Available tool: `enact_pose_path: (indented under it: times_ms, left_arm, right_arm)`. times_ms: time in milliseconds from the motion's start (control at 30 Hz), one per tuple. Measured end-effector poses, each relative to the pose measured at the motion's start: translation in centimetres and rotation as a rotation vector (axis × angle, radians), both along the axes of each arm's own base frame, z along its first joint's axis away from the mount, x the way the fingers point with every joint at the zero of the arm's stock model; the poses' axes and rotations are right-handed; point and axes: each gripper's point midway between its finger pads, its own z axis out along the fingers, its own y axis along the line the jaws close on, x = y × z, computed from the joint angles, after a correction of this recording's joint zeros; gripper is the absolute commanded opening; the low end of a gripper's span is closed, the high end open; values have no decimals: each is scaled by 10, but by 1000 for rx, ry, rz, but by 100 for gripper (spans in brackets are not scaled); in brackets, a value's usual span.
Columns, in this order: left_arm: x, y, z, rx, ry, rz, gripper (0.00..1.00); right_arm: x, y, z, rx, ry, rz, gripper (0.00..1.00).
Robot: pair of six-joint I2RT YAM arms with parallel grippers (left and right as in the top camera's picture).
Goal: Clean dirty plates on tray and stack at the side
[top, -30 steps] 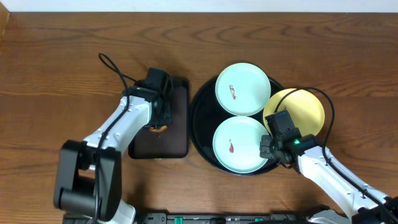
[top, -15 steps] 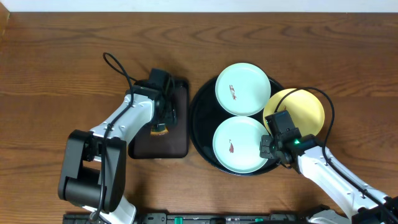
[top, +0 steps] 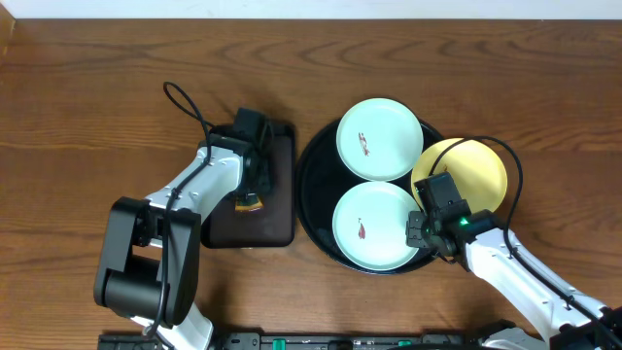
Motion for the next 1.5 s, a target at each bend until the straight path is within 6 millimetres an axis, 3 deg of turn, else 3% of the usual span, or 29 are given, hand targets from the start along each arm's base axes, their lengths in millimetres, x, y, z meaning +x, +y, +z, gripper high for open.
enact_pose_path:
  times_ms: [167, 200, 233, 267, 567, 867, 1100, 1233, 1500]
  left_arm:
    - [-4, 1, -3, 3, 9, 0, 65]
    - [-4, 1, -3, 3, 10, 0, 60]
    - [-4, 1, -3, 2, 10, 4, 38]
    - [-4, 1, -3, 2, 10, 2, 8]
    - [-16, 10, 0, 12, 54, 19, 7]
    - [-5, 11, 61, -27, -118, 22, 8]
    - [-3, 7, 80, -36, -172, -48, 7]
    - [-8, -7, 108, -140, -235, -119, 7]
    - [-18, -15, 127, -427, -235, -207, 7]
  right_arm:
    - [0, 0, 0, 0, 0, 0, 2]
    - [0, 0, 0, 0, 0, 0, 2]
    - [0, 0, 0, 0, 0, 0, 2]
    - [0, 0, 0, 0, 0, 0, 2]
    - [0, 0, 0, 0, 1, 0, 3]
    - [0, 0, 0, -1, 1, 0, 4]
    - [0, 0, 0, -1, 1, 0, 4]
    - [0, 0, 0, -1, 2, 0, 4]
    - [-1, 0, 0, -2, 3, 1, 4]
